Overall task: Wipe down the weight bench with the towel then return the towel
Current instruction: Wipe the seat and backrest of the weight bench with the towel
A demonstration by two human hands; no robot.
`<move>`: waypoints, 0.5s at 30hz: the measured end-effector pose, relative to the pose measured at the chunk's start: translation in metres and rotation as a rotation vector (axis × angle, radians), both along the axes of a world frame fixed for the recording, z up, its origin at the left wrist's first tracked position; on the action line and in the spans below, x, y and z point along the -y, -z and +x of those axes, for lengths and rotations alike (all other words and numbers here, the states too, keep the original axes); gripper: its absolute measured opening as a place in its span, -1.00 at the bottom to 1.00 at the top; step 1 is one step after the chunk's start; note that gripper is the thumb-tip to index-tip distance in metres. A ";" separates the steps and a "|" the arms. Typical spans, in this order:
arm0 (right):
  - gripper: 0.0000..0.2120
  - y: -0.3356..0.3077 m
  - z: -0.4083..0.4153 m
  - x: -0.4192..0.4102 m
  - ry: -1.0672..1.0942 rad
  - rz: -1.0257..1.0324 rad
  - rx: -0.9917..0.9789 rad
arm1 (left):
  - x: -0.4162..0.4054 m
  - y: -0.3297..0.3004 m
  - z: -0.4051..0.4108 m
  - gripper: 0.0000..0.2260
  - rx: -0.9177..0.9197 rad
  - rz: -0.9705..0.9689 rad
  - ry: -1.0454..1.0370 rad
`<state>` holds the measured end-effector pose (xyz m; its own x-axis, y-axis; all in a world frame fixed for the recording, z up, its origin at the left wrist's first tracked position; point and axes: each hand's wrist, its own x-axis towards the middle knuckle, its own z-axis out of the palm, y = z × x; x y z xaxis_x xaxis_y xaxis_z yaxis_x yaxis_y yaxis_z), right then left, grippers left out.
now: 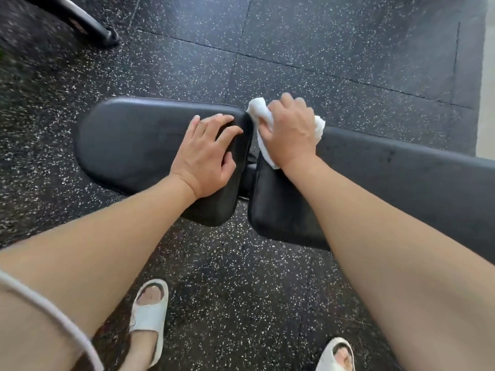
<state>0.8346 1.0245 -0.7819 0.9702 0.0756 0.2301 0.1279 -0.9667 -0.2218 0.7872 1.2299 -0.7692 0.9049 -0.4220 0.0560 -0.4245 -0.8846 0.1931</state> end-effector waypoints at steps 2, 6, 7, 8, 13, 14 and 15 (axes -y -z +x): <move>-0.74 0.001 -0.032 0.005 -0.050 0.057 0.075 | 0.001 0.001 -0.002 -0.54 0.021 0.047 -0.008; -0.72 -0.005 -0.110 0.015 -0.079 0.193 0.067 | 0.018 0.000 -0.019 -0.55 0.021 0.021 -0.175; -0.75 -0.007 -0.130 0.018 -0.083 0.206 0.035 | 0.030 -0.001 -0.027 -0.53 -0.014 -0.027 -0.271; -0.79 -0.009 -0.149 0.023 -0.092 0.213 0.008 | 0.044 -0.002 -0.035 -0.52 -0.045 -0.065 -0.361; -0.86 -0.012 -0.200 0.057 -0.191 0.233 -0.048 | 0.069 -0.002 -0.047 -0.52 -0.057 -0.009 -0.458; -0.85 -0.012 -0.200 0.060 -0.207 0.232 -0.048 | 0.068 -0.001 -0.047 -0.52 -0.049 0.010 -0.463; -0.85 -0.011 -0.199 0.061 -0.211 0.232 -0.042 | 0.069 0.000 -0.046 -0.51 -0.037 0.025 -0.463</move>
